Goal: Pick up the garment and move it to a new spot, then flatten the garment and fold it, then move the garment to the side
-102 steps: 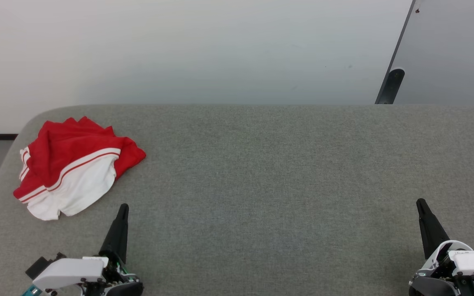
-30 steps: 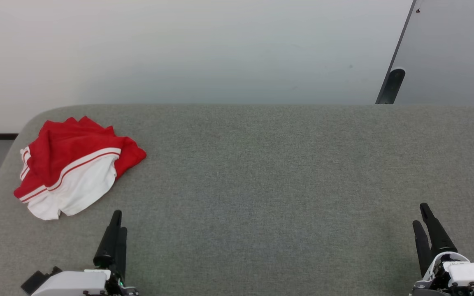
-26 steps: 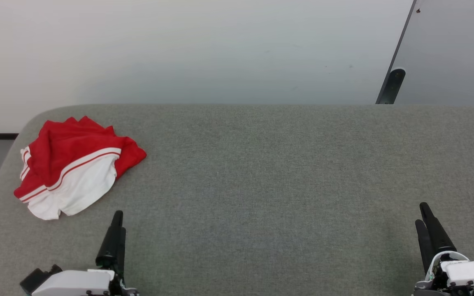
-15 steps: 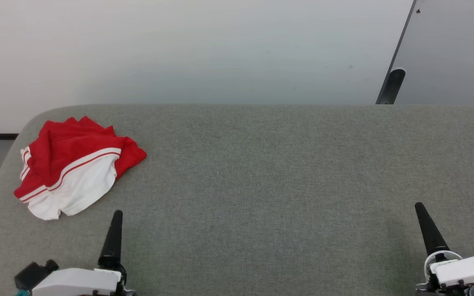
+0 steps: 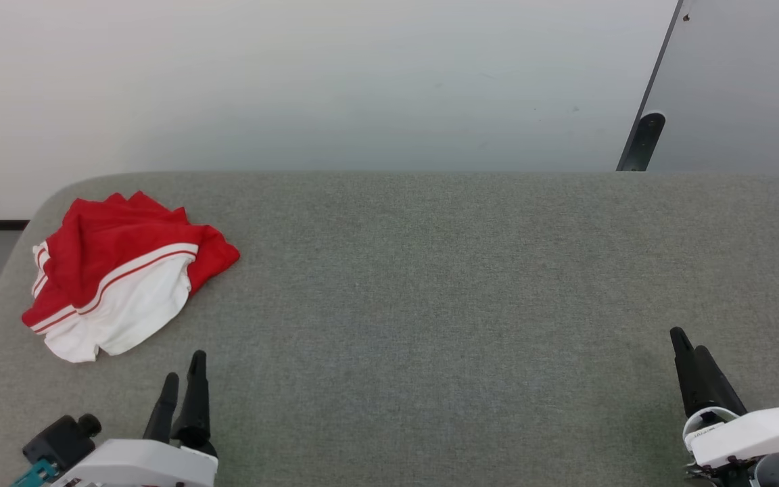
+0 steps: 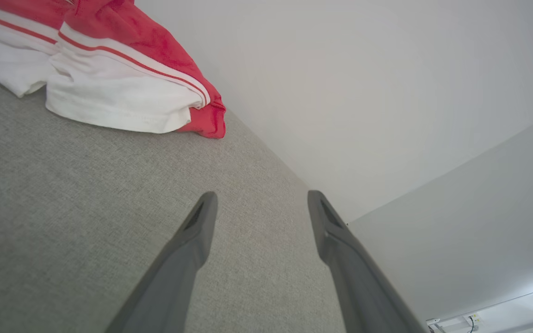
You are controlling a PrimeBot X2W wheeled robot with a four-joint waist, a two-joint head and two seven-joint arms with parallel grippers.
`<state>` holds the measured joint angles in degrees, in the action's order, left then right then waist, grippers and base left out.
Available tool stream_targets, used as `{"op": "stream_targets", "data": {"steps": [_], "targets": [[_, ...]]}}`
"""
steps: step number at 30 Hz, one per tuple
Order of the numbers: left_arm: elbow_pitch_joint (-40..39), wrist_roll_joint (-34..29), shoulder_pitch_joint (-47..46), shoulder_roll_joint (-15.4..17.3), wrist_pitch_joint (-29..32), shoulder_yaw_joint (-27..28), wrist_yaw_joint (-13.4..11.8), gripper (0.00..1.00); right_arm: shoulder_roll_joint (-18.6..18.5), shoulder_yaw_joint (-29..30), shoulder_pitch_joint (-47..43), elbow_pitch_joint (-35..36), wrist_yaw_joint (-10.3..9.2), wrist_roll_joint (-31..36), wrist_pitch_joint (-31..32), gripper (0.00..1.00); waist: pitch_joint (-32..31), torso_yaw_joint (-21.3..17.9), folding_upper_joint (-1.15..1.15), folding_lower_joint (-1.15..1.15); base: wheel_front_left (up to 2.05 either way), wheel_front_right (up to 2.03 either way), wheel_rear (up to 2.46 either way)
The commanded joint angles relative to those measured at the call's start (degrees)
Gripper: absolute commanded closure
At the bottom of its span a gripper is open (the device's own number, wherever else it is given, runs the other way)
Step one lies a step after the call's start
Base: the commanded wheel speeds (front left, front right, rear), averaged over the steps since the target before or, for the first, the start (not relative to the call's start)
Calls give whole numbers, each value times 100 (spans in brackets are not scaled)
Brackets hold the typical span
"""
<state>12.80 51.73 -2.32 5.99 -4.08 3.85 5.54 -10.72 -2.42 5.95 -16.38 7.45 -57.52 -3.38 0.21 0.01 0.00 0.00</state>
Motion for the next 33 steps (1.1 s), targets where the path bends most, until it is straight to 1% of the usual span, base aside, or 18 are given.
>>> {"op": "stream_targets", "data": {"steps": [1, 7, 16, 33], "targets": [[-84, -216, -43, 53, -50, -22, -23, 0, -75, -32, 158, 45, 3, 206, -47, 0, -2, -1, 0, 0, 0, 0, 0], [-110, -836, -1, 89, -160, -59, -76, 0, -115, -47, 175, 8, 3, 781, -128, 0, -15, -4, 0, 0, 0, 0, 0], [-183, -1635, 51, 151, -314, -137, -115, 0, -187, -69, 182, 1, 4, 1437, -186, 0, -24, -8, 0, 0, 0, 0, 0], [-297, -2719, 126, 210, -571, -191, -183, 0, -220, 75, 181, -31, 4, 2414, -381, 0, -11, -26, 0, 0, 0, 0, 0]]}}
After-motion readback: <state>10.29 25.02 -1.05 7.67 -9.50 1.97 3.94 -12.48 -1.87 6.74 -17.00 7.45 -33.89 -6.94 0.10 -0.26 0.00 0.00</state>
